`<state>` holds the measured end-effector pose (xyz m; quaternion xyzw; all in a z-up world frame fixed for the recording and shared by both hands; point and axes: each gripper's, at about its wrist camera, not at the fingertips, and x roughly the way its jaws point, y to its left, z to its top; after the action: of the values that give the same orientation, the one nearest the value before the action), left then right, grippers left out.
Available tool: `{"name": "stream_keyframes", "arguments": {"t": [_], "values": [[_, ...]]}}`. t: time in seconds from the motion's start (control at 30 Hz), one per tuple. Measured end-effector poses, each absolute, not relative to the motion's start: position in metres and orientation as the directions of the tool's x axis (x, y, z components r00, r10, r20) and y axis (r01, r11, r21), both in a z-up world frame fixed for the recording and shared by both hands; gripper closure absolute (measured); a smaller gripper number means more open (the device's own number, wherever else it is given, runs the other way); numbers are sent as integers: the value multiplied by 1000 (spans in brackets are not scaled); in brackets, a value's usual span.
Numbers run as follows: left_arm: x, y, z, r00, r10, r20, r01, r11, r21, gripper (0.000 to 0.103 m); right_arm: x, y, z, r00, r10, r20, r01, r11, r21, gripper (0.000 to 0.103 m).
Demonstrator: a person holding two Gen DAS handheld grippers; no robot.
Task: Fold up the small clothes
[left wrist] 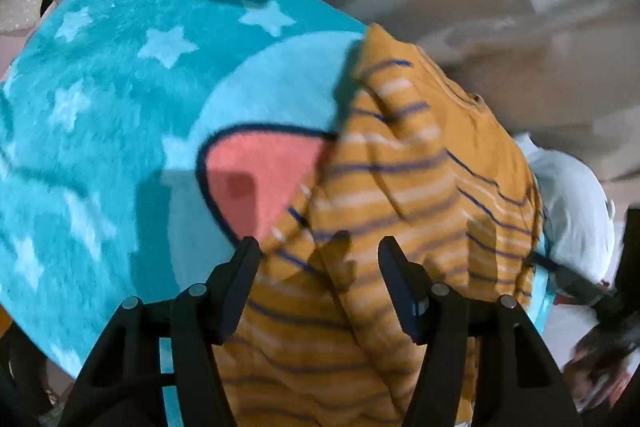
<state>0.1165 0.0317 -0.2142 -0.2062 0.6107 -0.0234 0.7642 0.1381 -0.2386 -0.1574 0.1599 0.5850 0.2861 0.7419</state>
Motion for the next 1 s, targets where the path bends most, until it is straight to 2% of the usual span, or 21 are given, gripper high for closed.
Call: {"name": "stream_keyframes", "arguments": {"t": [0.1, 0.3, 0.43, 0.47, 0.53, 0.6, 0.7, 0.73, 0.87, 1.0], "values": [[131, 50, -240, 226, -336, -914, -284, 875, -391, 42, 200, -210, -148, 133, 673, -727, -243, 734, 635, 24], [155, 51, -267, 190, -420, -887, -289, 840, -460, 42, 306, -145, -170, 3, 611, -792, -266, 764, 588, 36], [169, 47, -276, 178, -445, -878, -299, 825, -479, 48, 338, -108, -205, -72, 550, -832, -254, 797, 548, 48], [171, 47, -275, 183, -457, -870, -296, 819, -492, 51, 344, -98, -219, -105, 538, -836, -240, 803, 546, 54], [177, 42, -278, 170, -486, -857, -287, 808, -515, 61, 347, -94, -242, -141, 496, -857, -225, 827, 515, 65], [181, 36, -282, 167, -532, -830, -278, 782, -557, 65, 349, -89, -252, -147, 495, -857, -199, 833, 515, 97], [187, 27, -282, 160, -540, -826, -250, 787, -563, 82, 350, -95, -237, -86, 535, -840, -179, 821, 542, 97], [188, 25, -282, 156, -548, -822, -238, 787, -570, 90, 350, -97, -230, -62, 547, -835, -180, 817, 548, 97], [186, 36, -266, 203, -522, -828, -216, 801, -558, 95, 351, -102, -212, 2, 568, -823, -194, 808, 557, 98], [171, 71, -218, 324, -474, -819, -211, 808, -551, 95, 357, -120, -187, 46, 634, -772, -191, 764, 616, 98]]}}
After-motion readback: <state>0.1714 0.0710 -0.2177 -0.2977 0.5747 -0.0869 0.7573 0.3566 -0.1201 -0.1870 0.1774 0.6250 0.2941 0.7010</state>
